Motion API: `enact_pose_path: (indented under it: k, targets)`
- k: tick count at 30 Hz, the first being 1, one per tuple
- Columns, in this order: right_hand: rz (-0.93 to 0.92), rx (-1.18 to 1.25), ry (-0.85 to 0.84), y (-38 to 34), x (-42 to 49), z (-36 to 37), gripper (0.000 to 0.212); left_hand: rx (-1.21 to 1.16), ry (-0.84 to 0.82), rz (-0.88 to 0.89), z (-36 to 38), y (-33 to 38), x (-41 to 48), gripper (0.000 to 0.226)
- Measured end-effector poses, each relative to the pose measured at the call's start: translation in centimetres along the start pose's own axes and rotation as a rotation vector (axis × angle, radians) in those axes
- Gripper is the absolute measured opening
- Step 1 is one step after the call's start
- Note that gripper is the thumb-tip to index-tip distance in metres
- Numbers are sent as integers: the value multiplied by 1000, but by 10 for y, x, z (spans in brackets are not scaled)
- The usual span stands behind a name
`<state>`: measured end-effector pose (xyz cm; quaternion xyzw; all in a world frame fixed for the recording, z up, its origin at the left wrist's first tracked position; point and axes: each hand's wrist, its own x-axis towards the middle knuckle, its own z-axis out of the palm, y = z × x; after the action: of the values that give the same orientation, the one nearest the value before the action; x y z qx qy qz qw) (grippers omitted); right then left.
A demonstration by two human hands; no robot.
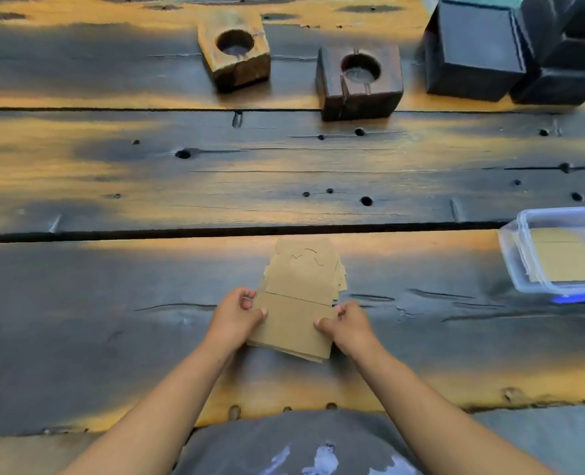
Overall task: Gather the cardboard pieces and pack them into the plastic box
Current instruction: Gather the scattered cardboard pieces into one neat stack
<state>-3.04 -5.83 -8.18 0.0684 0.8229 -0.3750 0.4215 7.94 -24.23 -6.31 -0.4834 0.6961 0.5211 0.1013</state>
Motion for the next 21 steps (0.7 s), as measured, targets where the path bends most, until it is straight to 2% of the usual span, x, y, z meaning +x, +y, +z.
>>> enact_pose_path:
  k: [8, 13, 15, 18, 21]
  targets:
    - [48, -5, 112, -10, 0, 19, 31, 114, -93, 65, -7, 2, 32, 23]
    - [57, -79, 135, -11, 1, 24, 33, 203, -132, 61, -6, -3, 37, 31]
    - [48, -104, 150, -9, 1, 25, 34, 188, -138, 51, -6, -4, 36, 40]
    - [35, -89, 177, -8, 0, 24, 36, 152, -132, 6, -5, -6, 35, 68]
    - [72, -23, 173, -4, -4, 25, 43, 156, -127, -15, -4, -8, 33, 78]
